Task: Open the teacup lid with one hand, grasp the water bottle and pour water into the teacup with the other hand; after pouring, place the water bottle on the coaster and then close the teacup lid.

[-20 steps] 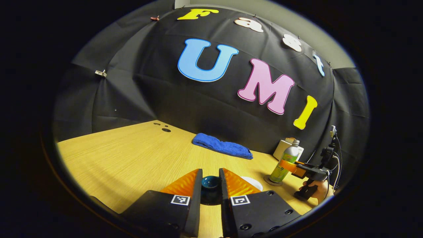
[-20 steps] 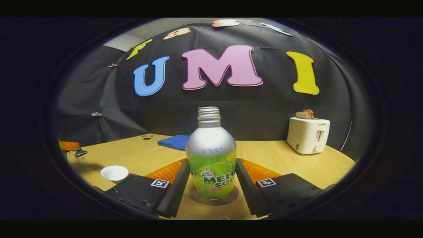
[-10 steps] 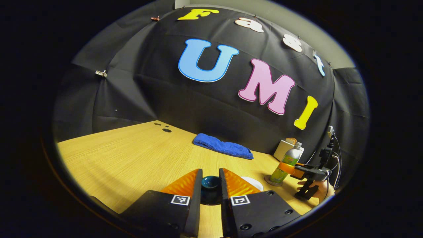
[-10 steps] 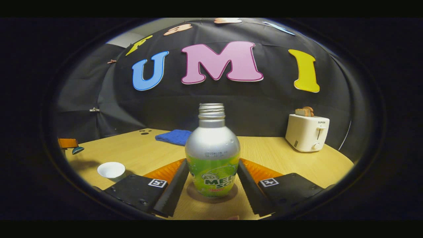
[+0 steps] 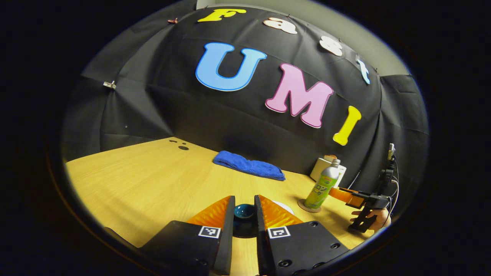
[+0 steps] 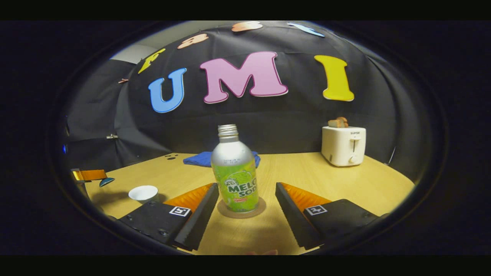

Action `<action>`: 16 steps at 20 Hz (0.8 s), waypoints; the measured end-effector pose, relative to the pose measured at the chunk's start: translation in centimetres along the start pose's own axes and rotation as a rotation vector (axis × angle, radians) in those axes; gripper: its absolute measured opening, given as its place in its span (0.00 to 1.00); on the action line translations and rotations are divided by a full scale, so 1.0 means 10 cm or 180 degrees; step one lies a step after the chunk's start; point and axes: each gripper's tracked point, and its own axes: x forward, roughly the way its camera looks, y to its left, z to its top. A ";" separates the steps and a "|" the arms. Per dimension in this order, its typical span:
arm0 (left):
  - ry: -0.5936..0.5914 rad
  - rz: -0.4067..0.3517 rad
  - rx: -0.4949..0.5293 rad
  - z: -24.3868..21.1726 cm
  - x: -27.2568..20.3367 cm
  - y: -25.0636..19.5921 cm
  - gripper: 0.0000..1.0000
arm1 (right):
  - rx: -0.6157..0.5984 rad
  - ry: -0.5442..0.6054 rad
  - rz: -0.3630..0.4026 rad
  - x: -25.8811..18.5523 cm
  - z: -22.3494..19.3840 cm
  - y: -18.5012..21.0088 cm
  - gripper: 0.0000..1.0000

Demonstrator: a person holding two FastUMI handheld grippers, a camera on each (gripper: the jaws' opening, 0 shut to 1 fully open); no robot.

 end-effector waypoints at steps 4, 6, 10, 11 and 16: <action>-0.0019 -0.0171 0.0196 0.01 0.04 -0.39 0.30 | -0.0028 -0.0432 0.0028 -0.37 0.21 -0.08 0.95; 0.0008 -0.0166 0.0198 0.00 0.18 -0.47 0.30 | -0.0176 -0.0517 0.0038 -0.49 0.23 -0.08 0.95; 0.0061 -0.0112 0.0331 0.02 0.40 -0.55 0.30 | -0.0276 -0.0537 0.0109 -0.59 0.18 -0.06 0.95; 0.0085 -0.0110 0.0370 0.00 0.53 -0.61 0.30 | -0.0159 -0.0515 0.0163 -0.61 0.16 -0.07 0.94; 0.0266 0.0024 0.0541 -0.20 0.76 -0.61 0.34 | -0.0035 -0.0306 0.0185 -0.58 0.01 -0.09 0.95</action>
